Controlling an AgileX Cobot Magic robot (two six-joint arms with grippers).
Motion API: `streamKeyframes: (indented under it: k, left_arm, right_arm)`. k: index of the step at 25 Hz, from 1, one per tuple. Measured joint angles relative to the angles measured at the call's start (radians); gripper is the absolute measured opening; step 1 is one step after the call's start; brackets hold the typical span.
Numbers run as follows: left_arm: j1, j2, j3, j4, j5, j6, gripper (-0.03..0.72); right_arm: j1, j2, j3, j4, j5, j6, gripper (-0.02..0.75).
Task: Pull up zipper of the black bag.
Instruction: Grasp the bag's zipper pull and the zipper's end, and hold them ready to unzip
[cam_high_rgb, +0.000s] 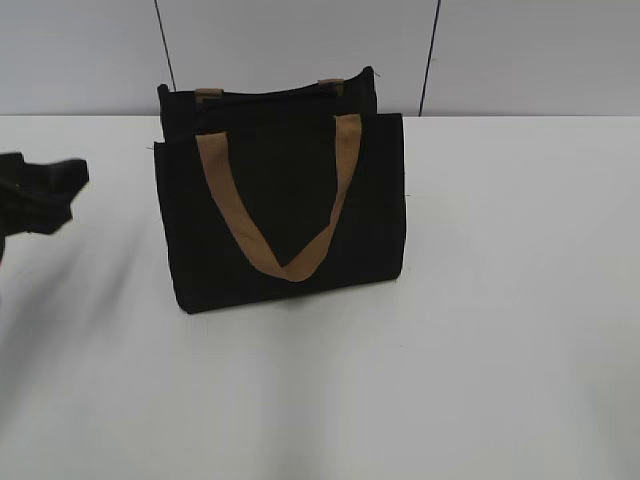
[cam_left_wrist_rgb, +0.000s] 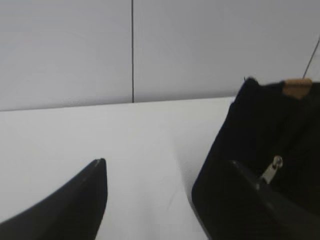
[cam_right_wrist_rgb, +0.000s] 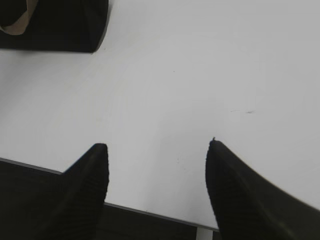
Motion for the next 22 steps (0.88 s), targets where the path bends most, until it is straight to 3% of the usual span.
streamKeyframes:
  k: [4,12,22]
  left_arm:
    - [-0.006,0.193,-0.013,0.105,-0.029,-0.052,0.543]
    - [-0.006,0.419,-0.144,0.413,-0.065,-0.136,0.537]
    - [-0.001,0.610,-0.218,0.529,-0.241,-0.168,0.435]
  right_arm:
    - [0.000,0.000,0.000,0.000,0.000,0.000,0.468]
    - [0.000,0.000,0.000,0.000,0.000,0.000,0.468]
    - [0.000,0.000,0.000,0.000,0.000,0.000,0.468]
